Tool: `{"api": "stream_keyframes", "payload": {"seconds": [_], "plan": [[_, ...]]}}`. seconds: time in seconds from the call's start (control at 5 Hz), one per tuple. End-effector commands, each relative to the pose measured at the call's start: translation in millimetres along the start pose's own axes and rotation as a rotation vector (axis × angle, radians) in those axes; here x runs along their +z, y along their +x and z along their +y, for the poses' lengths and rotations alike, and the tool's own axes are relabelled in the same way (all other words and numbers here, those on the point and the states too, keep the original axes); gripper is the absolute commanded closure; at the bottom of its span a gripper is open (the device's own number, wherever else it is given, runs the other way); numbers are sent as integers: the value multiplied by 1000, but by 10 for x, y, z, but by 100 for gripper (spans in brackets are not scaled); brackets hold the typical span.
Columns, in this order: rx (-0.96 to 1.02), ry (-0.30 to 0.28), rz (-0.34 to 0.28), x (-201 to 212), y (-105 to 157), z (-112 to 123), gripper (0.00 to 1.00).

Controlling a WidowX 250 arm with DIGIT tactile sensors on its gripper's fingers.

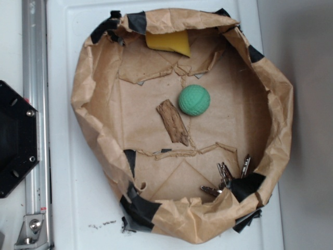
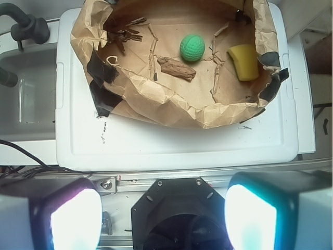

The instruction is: Grab the green sponge.

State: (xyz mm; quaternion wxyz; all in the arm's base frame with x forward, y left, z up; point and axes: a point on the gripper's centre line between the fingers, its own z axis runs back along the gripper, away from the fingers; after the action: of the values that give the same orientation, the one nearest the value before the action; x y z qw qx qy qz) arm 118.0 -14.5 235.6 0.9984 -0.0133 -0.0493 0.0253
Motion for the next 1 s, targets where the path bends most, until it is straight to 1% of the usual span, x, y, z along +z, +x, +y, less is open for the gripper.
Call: {"api": "stream_keyframes", "payload": {"seconds": [0.0, 0.2, 0.4, 0.6, 0.8], "plan": [[-18, 138, -212, -578, 670, 294, 0], [41, 166, -223, -926, 897, 492, 0], [17, 136, -174, -1239, 1060, 601, 0], [41, 126, -156, -1342, 1170, 648, 0], [58, 170, -127, -1387, 1210, 661, 0]]}}
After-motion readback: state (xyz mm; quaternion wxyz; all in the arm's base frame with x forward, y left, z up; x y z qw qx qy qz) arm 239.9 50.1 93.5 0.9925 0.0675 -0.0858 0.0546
